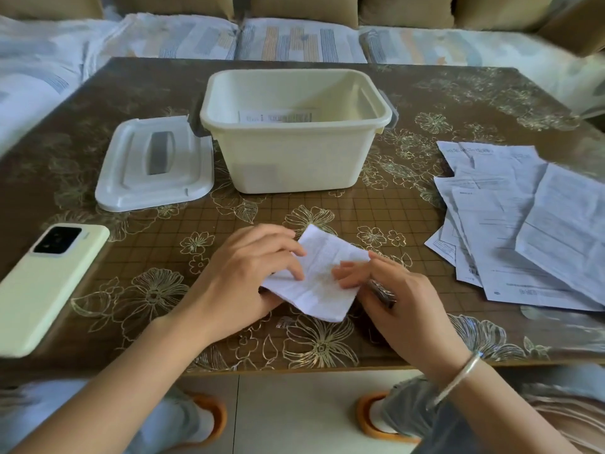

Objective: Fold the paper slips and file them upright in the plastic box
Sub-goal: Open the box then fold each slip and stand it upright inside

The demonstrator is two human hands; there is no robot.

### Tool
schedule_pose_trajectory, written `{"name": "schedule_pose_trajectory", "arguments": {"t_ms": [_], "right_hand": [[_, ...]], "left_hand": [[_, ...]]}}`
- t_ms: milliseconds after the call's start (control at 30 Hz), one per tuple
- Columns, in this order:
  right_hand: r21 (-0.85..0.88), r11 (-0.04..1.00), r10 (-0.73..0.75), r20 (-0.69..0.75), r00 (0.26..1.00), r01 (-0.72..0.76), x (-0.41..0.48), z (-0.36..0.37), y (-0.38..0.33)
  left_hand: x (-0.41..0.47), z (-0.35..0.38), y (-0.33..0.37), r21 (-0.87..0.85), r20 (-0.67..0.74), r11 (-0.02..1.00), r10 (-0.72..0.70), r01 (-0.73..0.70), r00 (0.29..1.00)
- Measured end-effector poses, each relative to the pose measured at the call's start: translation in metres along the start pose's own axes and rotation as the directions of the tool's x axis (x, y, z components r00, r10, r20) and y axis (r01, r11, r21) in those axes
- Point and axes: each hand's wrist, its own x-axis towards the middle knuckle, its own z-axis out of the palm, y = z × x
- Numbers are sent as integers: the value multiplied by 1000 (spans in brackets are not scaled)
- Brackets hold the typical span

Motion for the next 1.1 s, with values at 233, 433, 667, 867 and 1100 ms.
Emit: {"name": "schedule_pose_trajectory", "arguments": {"t_ms": [233, 433, 667, 867, 1100], "right_hand": [[-460, 884, -108, -14, 994, 90, -7, -13, 2], [-426, 900, -94, 31, 995, 98, -20, -18, 1], [-437, 891, 57, -159, 986, -122, -14, -5, 4], [-504, 808, 191, -265, 945, -305, -2, 10, 0], [-613, 709, 226, -272, 935, -349, 2, 13, 0]], "left_hand": [[-11, 10, 29, -2, -47, 997, 77, -77, 996], [-11, 13, 36, -87, -96, 994, -78, 70, 992], [-6, 20, 37, -169, -93, 905, -408, 390, 908], [4, 23, 48, -61, -104, 880, -475, 471, 874], [5, 17, 47, -55, -64, 877, -481, 478, 874]]}}
